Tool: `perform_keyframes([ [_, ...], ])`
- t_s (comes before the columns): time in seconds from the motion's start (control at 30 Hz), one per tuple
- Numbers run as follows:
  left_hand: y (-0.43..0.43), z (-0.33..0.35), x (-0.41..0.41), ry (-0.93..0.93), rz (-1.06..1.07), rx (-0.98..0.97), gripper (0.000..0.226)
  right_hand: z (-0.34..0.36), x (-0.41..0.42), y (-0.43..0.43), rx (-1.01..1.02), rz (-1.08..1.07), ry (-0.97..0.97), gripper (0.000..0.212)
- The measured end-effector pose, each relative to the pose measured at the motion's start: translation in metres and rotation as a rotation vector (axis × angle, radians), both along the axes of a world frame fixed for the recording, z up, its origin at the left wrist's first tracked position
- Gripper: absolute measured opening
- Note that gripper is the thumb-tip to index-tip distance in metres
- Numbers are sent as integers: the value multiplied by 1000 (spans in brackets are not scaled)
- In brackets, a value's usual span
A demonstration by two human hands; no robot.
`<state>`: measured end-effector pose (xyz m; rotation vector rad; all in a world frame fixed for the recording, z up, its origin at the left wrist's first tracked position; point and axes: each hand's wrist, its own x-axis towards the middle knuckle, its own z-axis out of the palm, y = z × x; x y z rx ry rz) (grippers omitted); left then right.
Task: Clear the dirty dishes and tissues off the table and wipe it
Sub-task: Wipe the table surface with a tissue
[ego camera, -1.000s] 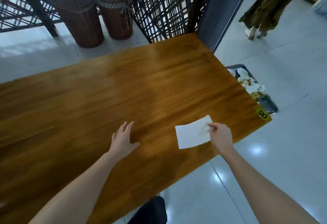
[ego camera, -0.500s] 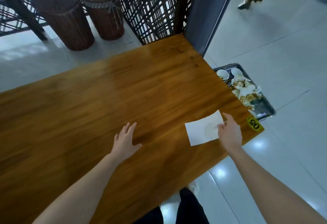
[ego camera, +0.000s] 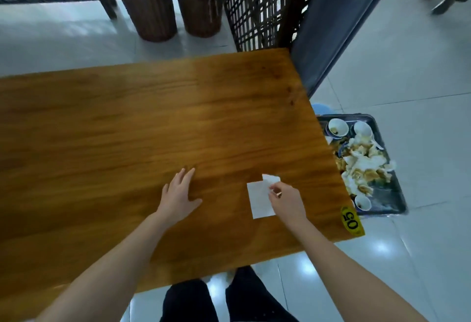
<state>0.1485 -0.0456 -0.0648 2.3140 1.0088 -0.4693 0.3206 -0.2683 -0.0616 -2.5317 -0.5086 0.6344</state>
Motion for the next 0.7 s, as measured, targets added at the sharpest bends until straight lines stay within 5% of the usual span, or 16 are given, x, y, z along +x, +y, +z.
perform_keyframes([
  [0.23,-32,-3,7,-1,49,29,87,-29,5,-14,-42,377,-125,23],
  [0.53,-53,2,21,19,73,69,83,-36,14,-19,49,565,-93,33],
  [0.7,-62,0,28,26,86,74,78,-38,16,-25,65,647,-91,22],
])
